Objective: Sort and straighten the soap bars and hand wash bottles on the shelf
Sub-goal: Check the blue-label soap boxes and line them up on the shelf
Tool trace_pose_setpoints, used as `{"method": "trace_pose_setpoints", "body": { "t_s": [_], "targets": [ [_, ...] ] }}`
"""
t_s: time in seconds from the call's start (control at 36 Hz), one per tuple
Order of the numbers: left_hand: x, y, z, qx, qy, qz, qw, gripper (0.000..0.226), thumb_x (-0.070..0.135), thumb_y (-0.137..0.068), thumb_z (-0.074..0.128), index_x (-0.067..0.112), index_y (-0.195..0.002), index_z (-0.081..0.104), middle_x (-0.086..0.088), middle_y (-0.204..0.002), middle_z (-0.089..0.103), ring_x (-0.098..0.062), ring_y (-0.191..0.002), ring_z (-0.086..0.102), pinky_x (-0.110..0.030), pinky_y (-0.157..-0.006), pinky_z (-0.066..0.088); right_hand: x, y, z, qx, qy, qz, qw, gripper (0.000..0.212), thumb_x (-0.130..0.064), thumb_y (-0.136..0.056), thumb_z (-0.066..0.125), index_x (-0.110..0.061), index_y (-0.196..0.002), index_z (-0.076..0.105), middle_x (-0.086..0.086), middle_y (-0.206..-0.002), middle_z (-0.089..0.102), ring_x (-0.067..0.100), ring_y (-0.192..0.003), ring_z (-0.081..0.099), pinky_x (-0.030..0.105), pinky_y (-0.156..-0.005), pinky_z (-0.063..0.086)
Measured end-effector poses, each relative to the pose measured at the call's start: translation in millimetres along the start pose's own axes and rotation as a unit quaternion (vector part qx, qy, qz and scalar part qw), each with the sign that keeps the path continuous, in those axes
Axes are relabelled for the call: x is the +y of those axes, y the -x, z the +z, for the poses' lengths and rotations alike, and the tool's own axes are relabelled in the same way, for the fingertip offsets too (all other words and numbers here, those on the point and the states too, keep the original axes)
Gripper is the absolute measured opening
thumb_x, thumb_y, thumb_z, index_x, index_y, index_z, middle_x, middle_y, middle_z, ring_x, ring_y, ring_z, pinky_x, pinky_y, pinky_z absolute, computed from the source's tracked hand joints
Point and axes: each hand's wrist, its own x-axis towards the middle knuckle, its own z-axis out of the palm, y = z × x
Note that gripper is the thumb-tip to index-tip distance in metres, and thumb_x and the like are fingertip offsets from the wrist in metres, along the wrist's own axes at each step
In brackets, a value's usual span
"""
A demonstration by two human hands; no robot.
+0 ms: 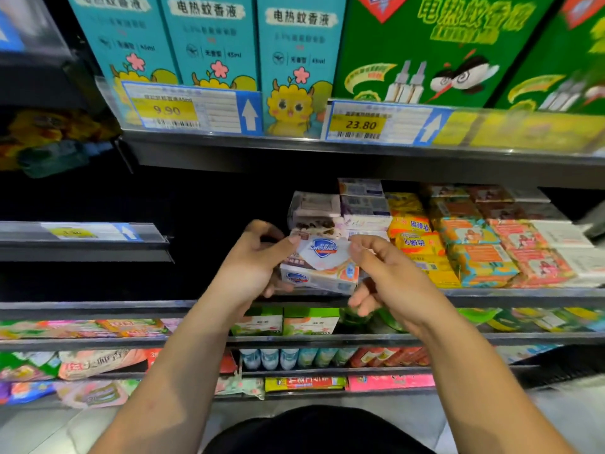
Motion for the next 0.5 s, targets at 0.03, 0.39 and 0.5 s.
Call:
{"method": "trace_pose_setpoints", "body": {
  "t_s": [0.03,0.39,0.5],
  "targets": [
    [2.9,-1.5,-0.2,0.003,0.021,0.006,1.0,0.021,0.025,-0.097,0.063,0.014,-0.108,0.048,-0.014,-0.086,0.071,-0.029,-0.05,0.062,-0.024,-0.032,0.037,-0.1,-1.8,-0.4,0.004,-0.011,0.0,1.0,0.024,-0.045,-0.098,0.055,-0.028,-0.115,0.056,0.008,-0.074,0.072,0.02,-0.055,0.066,0.027,-0.046,0.053],
    [-9.4,-8.3,-19.0,-0.103,0.04,0.153,0.982,0.054,0.001,-0.065,0.08,0.013,-0.114,0.061,0.0,-0.122,0.065,-0.013,-0.115,0.064,-0.027,-0.084,0.057,-22.6,-25.2,14.9,-0.004,-0.263,-0.006,0.965,0.033,-0.032,-0.105,0.047,-0.006,-0.103,0.067,0.013,-0.09,0.077,0.022,-0.076,0.075,0.029,-0.058,0.061],
    [-6.8,-7.7,-21.2,-0.11,-0.059,0.173,0.977,0.056,0.019,-0.071,0.087,0.012,-0.12,0.061,0.007,-0.132,0.052,0.006,-0.12,0.055,-0.014,-0.09,0.05,-14.4,-35.7,18.4,-0.012,-0.197,-0.043,0.979,0.021,0.002,-0.099,0.049,-0.007,-0.111,0.064,0.016,-0.103,0.072,0.028,-0.091,0.072,0.033,-0.061,0.061]
  ]
}}
